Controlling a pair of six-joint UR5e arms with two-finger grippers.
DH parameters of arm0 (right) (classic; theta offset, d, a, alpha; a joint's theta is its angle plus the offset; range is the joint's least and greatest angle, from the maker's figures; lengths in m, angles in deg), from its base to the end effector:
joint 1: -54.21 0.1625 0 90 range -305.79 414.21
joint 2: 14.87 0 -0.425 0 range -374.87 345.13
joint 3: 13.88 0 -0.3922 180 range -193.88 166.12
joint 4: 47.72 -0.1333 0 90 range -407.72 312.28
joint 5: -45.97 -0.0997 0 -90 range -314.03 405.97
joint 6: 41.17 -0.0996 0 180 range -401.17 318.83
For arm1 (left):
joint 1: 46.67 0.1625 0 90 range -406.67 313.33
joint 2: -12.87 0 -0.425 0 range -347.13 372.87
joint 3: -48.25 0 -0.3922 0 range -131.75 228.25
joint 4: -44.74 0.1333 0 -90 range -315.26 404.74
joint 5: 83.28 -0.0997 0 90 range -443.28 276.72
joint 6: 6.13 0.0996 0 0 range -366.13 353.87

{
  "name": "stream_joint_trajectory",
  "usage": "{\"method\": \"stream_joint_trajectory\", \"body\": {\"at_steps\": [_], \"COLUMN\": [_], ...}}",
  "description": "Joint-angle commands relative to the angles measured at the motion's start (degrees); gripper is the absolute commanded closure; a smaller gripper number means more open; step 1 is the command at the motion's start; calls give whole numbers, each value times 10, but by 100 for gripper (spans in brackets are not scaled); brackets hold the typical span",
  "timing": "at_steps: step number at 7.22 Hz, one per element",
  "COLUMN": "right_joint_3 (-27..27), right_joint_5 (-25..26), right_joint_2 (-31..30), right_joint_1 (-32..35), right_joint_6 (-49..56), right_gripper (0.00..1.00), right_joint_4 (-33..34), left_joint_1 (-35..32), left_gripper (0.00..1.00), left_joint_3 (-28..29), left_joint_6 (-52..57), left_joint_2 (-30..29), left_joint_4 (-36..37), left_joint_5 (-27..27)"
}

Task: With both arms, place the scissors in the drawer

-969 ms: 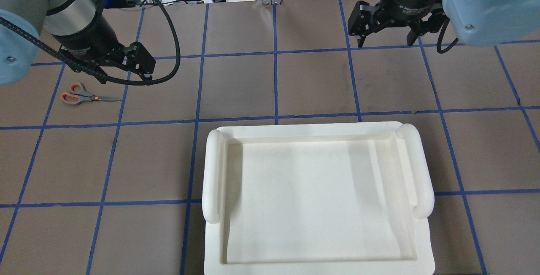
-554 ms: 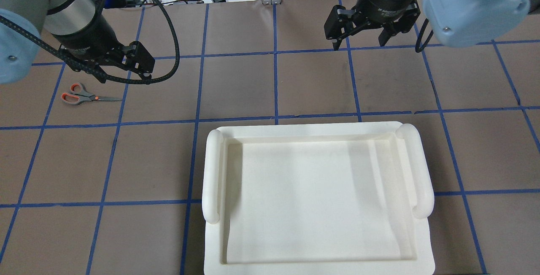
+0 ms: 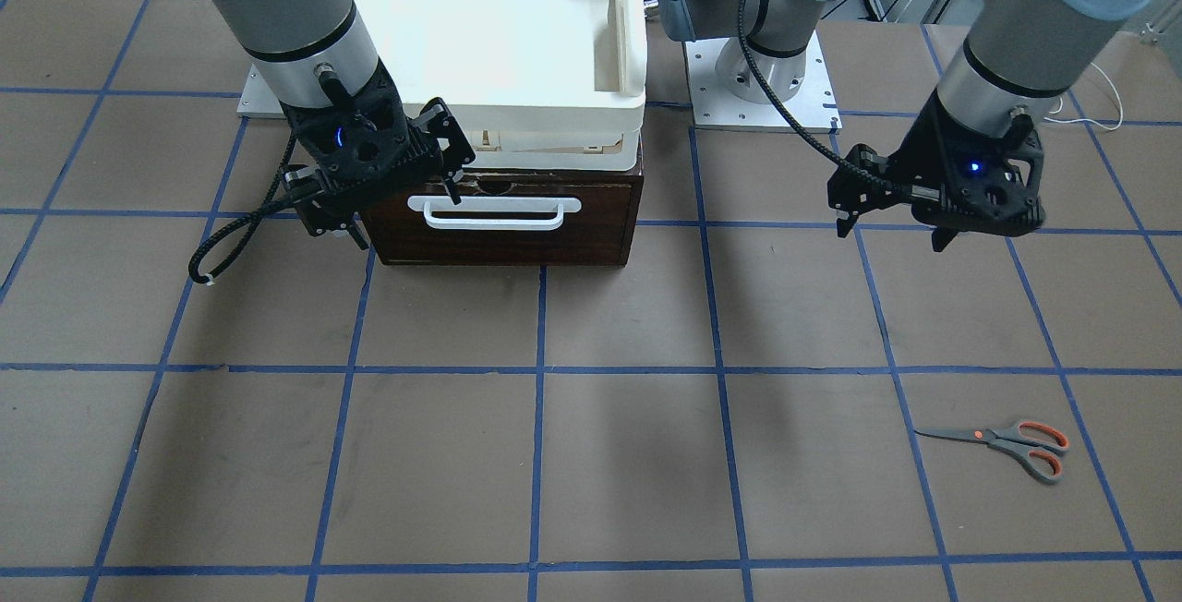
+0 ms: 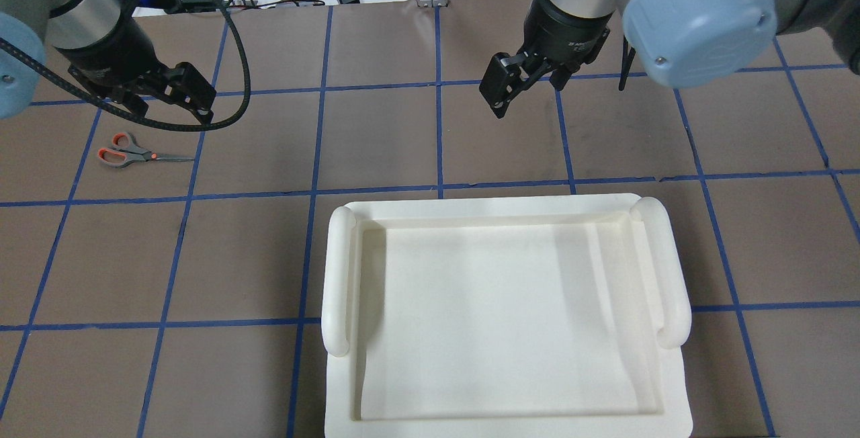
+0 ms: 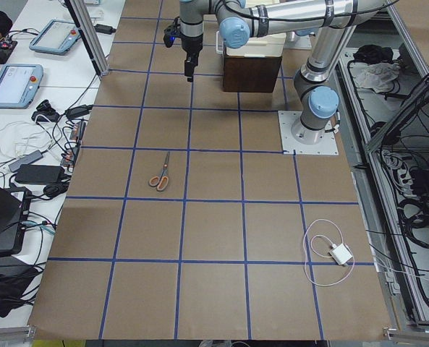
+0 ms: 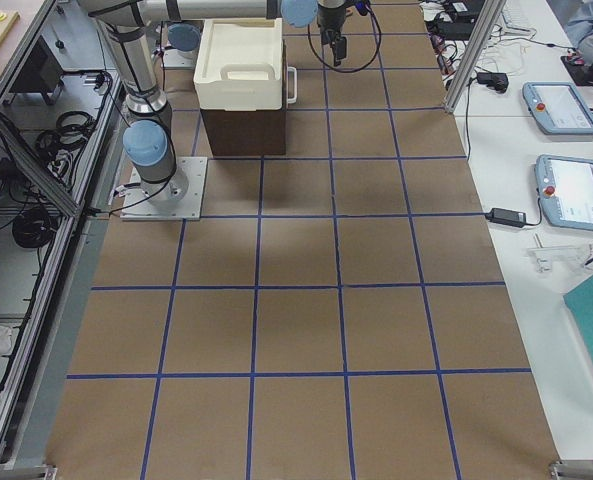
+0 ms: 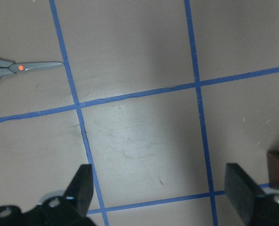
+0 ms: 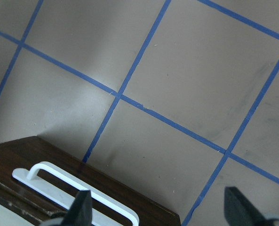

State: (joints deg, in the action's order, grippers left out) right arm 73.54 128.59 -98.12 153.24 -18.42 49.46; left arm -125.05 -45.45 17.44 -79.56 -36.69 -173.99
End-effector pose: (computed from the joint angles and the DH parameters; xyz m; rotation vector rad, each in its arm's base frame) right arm 0.2300 -0.5162 0.4626 -0.8313 2.9016 -0.1020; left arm -0.0263 -0.5279 0.4500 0.3240 3.0995 -0.0574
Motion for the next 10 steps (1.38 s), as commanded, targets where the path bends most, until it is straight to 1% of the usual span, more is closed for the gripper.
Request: {"method": "stream_joint_trajectory", "body": {"at_steps": [1, 2, 3, 4, 5, 6, 7, 8, 9, 10], "right_joint_3": [-1, -5, -5, -5, -4, -4, 2, 4, 4, 4], "right_joint_5": [18, 23, 25, 63, 70, 61, 61, 61, 63, 63], "right_joint_2": [11, 19, 29, 39, 43, 49, 51, 52, 52, 55], "right_joint_1": [6, 28, 50, 56, 54, 48, 48, 49, 51, 51], "right_joint_6": [111, 123, 135, 216, 331, 351, 366, 370, 375, 416], "right_gripper": [0, 0, 0, 0, 0, 0, 0, 0, 0, 0], "right_joint_4": [-28, -48, -49, -39, 20, 40, 29, -16, -23, -27], "left_joint_1": [67, 95, 112, 116, 120, 137, 153, 161, 161, 162], "left_gripper": [0, 0, 0, 0, 0, 0, 0, 0, 0, 0], "left_joint_3": [0, 0, 0, 0, 0, 0, 1, 2, 7, 9], "left_joint_6": [183, 277, 348, 415, 476, 541, 619, 684, 746, 794], "left_joint_2": [-22, -36, -51, -69, -86, -104, -127, -150, -171, -193], "left_joint_4": [18, 21, 28, 42, 57, 66, 92, 128, 137, 164], "left_joint_5": [3, 2, 2, -2, -3, -3, -3, -5, -10, -18]}}
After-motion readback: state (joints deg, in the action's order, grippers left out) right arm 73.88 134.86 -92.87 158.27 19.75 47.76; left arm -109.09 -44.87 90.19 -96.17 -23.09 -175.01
